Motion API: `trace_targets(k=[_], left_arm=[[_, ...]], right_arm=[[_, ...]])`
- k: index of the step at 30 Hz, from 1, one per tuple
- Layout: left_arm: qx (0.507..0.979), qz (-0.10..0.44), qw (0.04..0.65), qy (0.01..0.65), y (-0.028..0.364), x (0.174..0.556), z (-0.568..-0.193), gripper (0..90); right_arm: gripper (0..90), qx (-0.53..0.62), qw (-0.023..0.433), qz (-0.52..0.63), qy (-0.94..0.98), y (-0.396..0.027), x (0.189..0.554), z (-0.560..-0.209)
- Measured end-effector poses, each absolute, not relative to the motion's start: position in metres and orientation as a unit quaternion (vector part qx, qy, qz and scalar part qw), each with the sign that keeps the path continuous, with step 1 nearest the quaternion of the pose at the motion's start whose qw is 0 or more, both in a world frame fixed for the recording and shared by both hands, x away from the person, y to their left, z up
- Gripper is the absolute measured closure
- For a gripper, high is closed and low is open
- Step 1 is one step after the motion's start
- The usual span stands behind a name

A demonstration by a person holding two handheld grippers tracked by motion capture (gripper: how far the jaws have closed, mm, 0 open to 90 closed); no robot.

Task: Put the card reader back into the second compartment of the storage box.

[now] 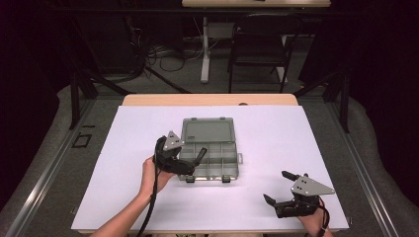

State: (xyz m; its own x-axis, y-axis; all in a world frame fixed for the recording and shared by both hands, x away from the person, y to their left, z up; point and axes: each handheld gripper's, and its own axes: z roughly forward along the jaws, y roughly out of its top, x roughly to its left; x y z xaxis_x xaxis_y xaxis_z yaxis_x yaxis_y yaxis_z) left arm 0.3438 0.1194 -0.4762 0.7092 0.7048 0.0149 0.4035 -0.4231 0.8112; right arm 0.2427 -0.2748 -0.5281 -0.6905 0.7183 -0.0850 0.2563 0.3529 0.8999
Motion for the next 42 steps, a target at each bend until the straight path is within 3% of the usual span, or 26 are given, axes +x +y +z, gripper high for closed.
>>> trace_targets(k=[42], left_arm=[[0.809,0.199,0.426,0.353,0.186,0.284,-0.480,0.3]], right_arm=[[1.4,0.311,0.237,0.473,0.789,-0.277,0.240,-0.529]])
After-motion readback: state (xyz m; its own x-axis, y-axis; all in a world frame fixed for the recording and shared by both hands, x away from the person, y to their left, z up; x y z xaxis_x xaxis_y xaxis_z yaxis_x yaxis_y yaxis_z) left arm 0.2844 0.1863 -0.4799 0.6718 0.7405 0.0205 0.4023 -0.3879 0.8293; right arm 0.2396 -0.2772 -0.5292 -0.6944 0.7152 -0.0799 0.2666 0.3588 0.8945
